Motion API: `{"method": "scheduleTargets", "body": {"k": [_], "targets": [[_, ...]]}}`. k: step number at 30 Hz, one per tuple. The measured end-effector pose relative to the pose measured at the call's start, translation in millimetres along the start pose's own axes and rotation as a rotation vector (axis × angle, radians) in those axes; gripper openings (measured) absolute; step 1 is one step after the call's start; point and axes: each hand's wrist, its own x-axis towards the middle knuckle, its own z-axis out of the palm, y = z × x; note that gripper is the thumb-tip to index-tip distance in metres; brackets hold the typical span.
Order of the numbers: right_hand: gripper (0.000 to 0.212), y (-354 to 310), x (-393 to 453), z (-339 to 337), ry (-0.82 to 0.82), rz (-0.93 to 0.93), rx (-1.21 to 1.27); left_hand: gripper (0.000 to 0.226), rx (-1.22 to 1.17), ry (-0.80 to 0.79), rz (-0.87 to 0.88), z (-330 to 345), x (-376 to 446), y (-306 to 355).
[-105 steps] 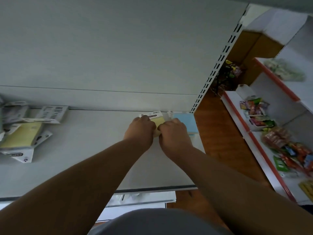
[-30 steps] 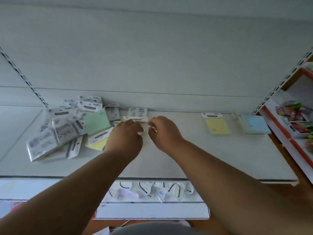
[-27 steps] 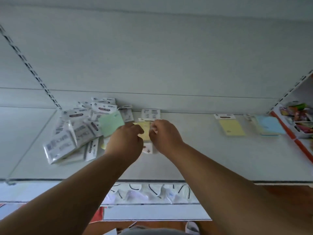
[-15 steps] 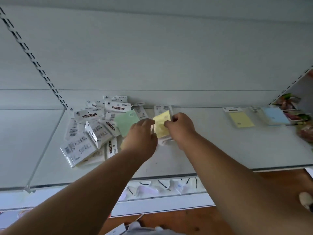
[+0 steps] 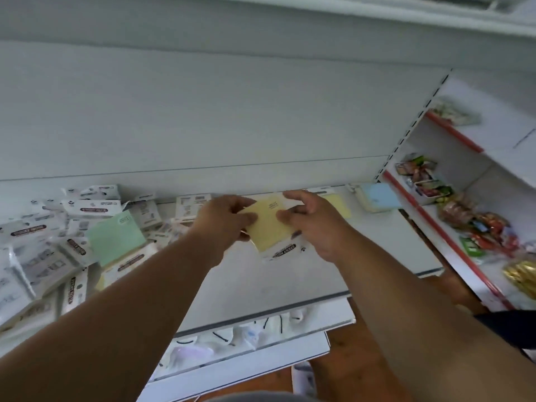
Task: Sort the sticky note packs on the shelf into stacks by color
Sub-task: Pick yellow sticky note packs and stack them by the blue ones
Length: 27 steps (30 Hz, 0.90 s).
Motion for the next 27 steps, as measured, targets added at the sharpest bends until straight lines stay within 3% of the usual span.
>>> {"method": "scheduleTargets", "body": {"k": [4,7,10,13,14,17,20,23,27], "targets": [[0.017,26,24,-67,0.004,0.170,0.323,0.017,-0.406,0.215,-0.152,75,18,3],[0.018,45,39,-100,-0.052,0.282,0.566,0.030,-0.555,0.206,-0.272,133,25,-4],[0.018,52,57,-121,-0.017,0.260,0.506,0.037,-0.599,0.171,-0.275,169,27,-2],[0.023,49,77,-143,0.025,0.206,0.299,0.019,-0.560,0.190,-0.224,179,37,5],[0.025,48,85,-148,0.046,0.174,0.172,0.012,-0.507,0.222,-0.225,178,42,6],[0.033,38,103,-153,0.142,0.049,-0.195,0.017,-0.171,0.278,-0.281,179,59,5],[0.050,33,110,-150,0.201,-0.030,-0.483,0.037,0.356,0.162,-0.327,187,75,1],[0.046,44,104,-142,0.190,-0.096,-0.651,0.047,0.852,0.166,-0.252,195,84,-1],[0.038,64,90,-139,0.183,-0.126,-0.757,0.032,1.025,0.209,-0.090,203,75,6]]}}
